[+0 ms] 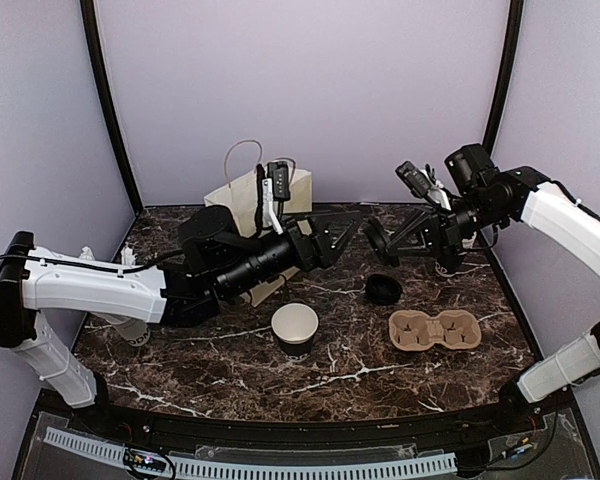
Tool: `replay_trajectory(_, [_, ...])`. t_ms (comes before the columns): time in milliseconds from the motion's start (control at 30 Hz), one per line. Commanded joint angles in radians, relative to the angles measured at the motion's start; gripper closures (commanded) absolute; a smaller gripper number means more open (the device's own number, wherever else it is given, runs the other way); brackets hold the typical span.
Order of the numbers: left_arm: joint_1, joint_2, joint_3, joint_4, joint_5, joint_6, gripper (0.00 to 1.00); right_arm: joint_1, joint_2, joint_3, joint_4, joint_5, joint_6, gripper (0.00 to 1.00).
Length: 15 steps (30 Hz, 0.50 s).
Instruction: Pack the takeout coffee
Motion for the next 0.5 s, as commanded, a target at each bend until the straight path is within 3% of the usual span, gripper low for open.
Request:
replay_trajectory(0, [0.002,0.043,-0.038,0.171,0.082,-0.325,0.05,0.006,-0.019,0.004,-0.008,-0.020,-0.035,0.87])
replay_trajectory(467, [0.048,0.196,-0.031,0.365,0.221,-0.550,0.08,0.007,-0.030,-0.003,0.004,-0.024,-0.029,0.87])
